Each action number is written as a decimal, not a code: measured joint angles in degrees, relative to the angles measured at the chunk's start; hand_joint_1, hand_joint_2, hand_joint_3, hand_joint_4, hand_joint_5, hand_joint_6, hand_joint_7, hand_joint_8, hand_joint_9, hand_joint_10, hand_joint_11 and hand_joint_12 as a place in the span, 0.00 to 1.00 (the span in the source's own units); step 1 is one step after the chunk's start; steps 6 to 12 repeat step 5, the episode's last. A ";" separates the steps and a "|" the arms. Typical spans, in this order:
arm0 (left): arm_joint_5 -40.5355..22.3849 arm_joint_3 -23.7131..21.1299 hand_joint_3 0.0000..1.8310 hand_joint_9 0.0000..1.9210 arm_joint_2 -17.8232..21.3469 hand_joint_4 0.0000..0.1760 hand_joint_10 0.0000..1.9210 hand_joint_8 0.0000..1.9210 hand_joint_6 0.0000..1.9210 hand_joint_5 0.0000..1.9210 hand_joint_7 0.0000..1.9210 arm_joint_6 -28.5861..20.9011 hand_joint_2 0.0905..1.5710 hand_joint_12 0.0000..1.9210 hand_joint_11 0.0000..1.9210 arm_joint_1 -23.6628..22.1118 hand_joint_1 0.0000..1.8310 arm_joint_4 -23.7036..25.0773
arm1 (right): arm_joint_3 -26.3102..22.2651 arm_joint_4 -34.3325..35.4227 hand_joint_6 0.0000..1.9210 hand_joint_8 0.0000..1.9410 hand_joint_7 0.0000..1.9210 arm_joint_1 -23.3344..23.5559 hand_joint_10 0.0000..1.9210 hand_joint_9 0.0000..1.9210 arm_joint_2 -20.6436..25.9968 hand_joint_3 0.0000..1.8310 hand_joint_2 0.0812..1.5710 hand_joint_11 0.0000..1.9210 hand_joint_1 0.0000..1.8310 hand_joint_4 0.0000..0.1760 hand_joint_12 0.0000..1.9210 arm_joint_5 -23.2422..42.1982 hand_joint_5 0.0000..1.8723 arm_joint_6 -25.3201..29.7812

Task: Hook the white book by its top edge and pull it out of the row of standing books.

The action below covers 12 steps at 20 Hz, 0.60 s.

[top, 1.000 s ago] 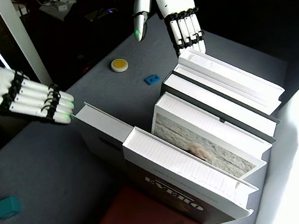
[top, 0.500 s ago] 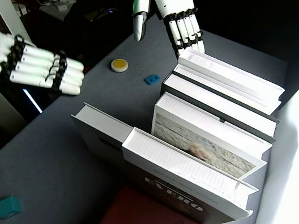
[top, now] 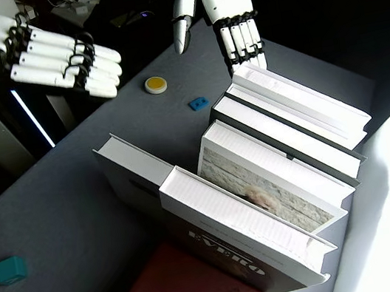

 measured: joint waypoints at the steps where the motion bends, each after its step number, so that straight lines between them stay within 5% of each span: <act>1: 0.00 -0.09 0.00 0.00 0.00 0.00 0.00 0.00 0.00 0.00 0.00 0.00 0.77 0.00 0.00 0.00 0.00 0.00 | 0.76 0.04 0.00 0.00 0.00 0.55 0.00 0.00 -0.26 0.00 0.75 0.00 0.00 0.00 0.00 -0.13 0.02 0.24; 12: -0.07 -0.09 0.00 0.00 0.02 0.00 0.00 0.00 0.00 0.00 0.00 0.00 0.77 0.00 0.00 0.02 0.00 0.00 | 3.87 -0.20 0.00 0.00 0.00 3.28 0.00 0.00 -1.40 0.00 0.74 0.00 0.00 0.00 0.00 -1.84 0.01 2.16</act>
